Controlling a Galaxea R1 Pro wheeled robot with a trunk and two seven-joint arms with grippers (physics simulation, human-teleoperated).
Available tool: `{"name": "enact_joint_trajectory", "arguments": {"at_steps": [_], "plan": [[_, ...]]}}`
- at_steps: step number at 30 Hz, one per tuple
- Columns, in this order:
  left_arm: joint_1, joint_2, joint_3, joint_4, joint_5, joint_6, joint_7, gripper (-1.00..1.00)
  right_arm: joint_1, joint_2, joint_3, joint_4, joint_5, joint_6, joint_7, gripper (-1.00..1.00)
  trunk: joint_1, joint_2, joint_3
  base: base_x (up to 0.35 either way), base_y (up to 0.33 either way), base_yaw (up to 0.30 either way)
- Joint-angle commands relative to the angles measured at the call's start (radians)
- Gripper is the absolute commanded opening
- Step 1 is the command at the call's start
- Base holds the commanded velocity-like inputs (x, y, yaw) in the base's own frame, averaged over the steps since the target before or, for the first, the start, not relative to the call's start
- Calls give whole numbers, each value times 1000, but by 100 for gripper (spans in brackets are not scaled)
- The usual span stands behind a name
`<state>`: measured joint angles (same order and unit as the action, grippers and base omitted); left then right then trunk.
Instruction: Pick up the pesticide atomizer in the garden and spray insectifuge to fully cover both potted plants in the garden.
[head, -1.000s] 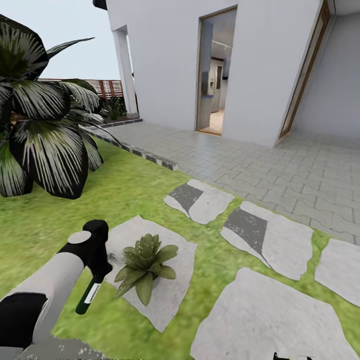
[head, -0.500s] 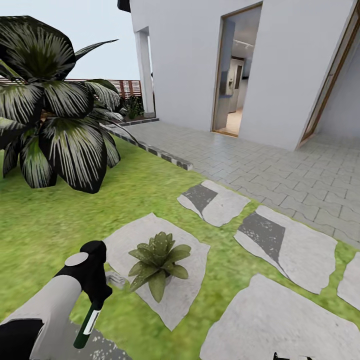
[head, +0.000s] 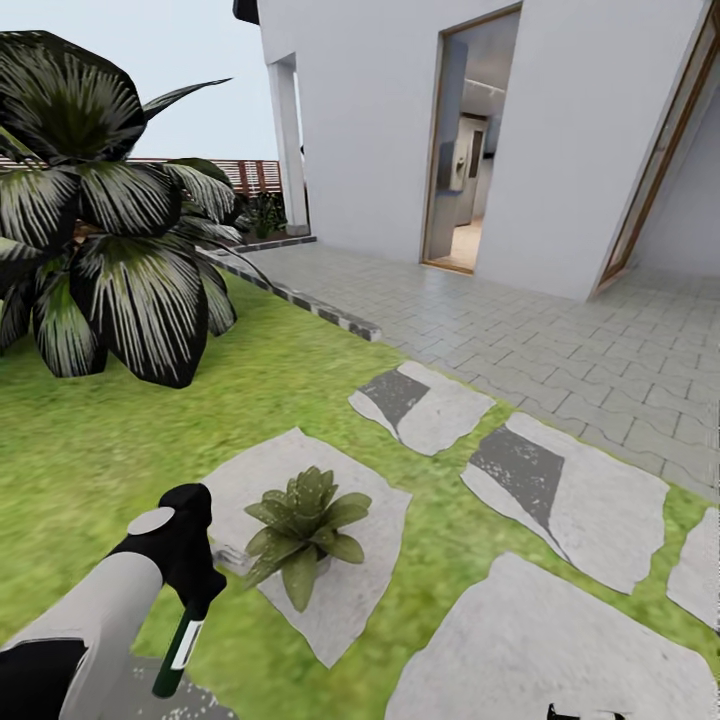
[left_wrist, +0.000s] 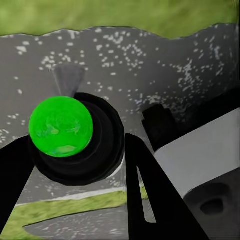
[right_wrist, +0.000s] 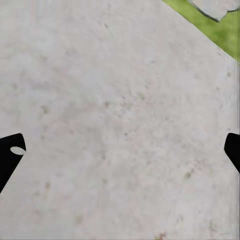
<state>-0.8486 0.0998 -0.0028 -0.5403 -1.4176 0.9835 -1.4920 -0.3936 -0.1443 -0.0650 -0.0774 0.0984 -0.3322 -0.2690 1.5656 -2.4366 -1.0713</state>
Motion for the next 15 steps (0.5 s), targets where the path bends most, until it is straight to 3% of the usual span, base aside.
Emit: {"name": "enact_joint_trajectory", "arguments": {"at_steps": [1, 11, 15], "plan": [[5, 0, 0, -1, -9, 10, -10, -100, -1, 1, -7, 1, 10, -2, -2, 100, 0, 0, -1, 32, -261, 0], [31, 0, 2, -9, -9, 10, 48, -100, -1, 2, -7, 1, 10, -2, -2, 100, 0, 0, -1, 2, -270, 5], [31, 0, 7, -10, -9, 10, 50, -100, -1, 4, -7, 1, 10, -2, -2, 100, 0, 0, -1, 0, -272, 209]]}}
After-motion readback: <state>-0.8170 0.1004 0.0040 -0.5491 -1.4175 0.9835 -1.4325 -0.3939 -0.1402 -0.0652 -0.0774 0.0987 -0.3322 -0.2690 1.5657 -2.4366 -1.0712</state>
